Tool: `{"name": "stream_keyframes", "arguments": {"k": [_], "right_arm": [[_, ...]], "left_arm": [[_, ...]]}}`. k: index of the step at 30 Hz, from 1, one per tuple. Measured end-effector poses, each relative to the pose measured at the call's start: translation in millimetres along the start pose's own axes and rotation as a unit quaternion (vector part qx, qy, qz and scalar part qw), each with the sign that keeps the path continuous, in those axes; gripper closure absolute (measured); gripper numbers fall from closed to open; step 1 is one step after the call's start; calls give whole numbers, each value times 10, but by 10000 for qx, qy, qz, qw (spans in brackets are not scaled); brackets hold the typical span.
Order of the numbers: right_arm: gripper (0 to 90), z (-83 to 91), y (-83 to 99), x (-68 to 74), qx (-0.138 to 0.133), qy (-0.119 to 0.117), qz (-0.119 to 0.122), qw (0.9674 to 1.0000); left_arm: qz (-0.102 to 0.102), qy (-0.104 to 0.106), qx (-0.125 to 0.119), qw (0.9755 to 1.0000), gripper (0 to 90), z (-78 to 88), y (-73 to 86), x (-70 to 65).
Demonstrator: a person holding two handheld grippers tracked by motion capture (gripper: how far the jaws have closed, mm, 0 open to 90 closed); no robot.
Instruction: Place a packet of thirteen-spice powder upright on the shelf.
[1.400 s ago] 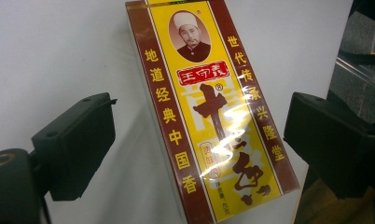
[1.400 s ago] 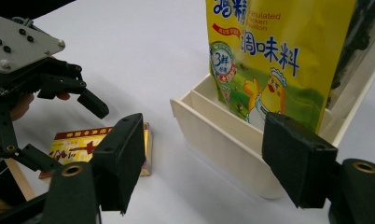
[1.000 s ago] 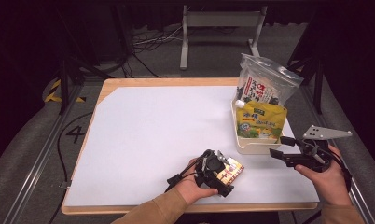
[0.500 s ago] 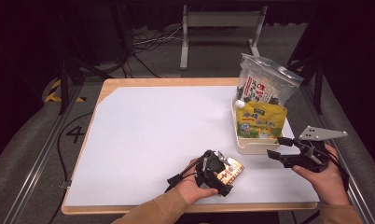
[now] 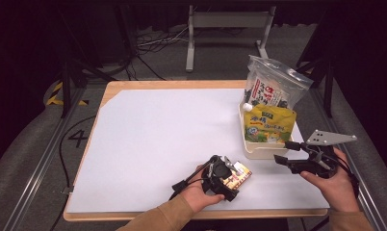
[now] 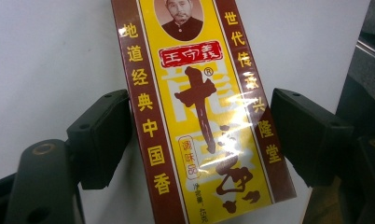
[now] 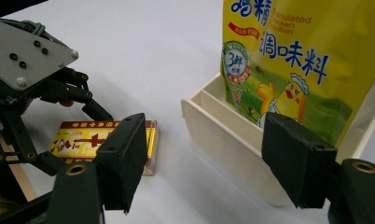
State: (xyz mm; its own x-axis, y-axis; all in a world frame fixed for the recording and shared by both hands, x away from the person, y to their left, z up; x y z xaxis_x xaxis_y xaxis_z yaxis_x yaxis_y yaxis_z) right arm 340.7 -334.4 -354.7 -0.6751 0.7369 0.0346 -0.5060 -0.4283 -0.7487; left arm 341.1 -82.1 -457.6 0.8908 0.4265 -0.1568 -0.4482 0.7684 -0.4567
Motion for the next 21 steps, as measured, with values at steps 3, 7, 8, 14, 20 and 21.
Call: {"name": "stream_keyframes", "arguments": {"k": [3,7,8,14,20,21], "right_arm": [[329,2,-8,10,-5,-11,15,10000],[369,8,-21,32,2,-39,52,10000],[379,7,-22,38,14,-29,55,10000],[440,11,-41,65,101,13,22,9999],[532,44,-67,89,56,-158,-72,9998],[532,44,-67,89,56,-158,-72,9998]], "left_arm": [[119,31,-60,9999,280,20,11,27],[126,-30,-68,9999,290,21,15,17],[126,-30,-68,9999,292,21,15,17],[28,-64,-76,9999,307,41,24,11],[-33,-19,-430,9991,323,179,21,-14],[-33,-19,-430,9991,323,179,21,-14]]}}
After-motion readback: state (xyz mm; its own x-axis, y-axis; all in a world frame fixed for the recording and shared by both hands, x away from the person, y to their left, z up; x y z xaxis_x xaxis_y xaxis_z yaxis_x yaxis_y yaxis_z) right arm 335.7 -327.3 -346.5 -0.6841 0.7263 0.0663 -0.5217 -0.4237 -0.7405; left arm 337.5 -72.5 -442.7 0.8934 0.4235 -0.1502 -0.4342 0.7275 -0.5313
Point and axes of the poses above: each handheld gripper's, and its own axes: z roughly backward along the jaws, y roughly out of its underside, x roughly to its left, the point moved 3 cm from there along -z, roughly forward along the jaws, and after that the axes turned 6 degrees about x, right-handed, at the moved point
